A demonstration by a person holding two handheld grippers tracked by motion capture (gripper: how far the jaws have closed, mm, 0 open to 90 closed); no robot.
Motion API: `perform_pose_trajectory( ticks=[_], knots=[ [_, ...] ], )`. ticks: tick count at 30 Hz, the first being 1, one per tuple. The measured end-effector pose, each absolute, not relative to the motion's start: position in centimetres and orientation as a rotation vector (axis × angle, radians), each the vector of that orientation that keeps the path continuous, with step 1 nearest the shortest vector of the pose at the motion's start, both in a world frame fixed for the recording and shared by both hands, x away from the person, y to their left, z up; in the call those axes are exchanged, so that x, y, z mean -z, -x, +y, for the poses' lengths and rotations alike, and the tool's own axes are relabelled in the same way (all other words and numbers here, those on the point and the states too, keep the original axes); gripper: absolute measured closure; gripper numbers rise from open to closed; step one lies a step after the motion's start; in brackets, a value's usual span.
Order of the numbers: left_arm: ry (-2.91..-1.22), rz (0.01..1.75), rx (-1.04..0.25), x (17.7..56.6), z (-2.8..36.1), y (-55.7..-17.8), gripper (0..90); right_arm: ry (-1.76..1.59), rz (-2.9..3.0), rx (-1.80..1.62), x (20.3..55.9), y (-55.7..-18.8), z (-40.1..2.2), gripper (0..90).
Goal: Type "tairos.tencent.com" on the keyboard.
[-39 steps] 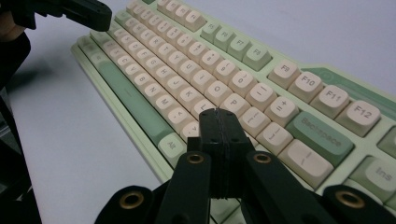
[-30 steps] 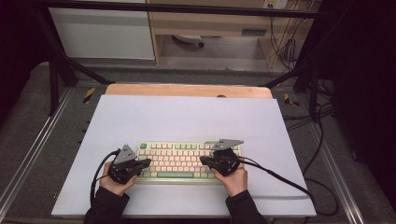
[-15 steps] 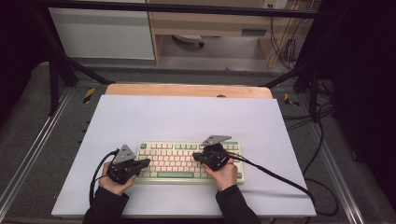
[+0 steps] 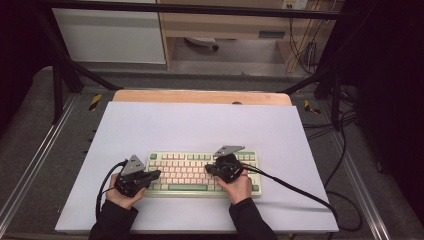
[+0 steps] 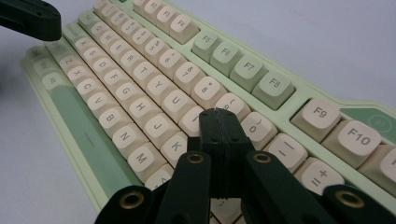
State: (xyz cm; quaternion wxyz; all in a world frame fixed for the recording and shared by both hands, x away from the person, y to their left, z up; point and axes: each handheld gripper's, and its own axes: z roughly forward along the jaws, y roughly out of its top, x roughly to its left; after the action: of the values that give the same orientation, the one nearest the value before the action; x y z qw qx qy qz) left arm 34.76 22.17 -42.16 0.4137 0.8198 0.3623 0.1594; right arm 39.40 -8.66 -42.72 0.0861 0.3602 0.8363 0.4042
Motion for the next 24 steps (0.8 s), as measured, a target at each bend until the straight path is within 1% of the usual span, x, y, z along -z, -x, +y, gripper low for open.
perform_pose_trajectory(
  ticks=[13,24],
  knots=[
    [-2.06,0.909,-0.401,42.1,22.2,-34.8,90.0,-1.065,2.493,-1.191,42.9,-39.4,-8.6,90.0],
    [-2.057,0.908,-0.401,42.0,22.2,-34.7,90.0,-1.022,2.504,-1.208,41.4,-38.4,-9.4,90.0]
  ],
)
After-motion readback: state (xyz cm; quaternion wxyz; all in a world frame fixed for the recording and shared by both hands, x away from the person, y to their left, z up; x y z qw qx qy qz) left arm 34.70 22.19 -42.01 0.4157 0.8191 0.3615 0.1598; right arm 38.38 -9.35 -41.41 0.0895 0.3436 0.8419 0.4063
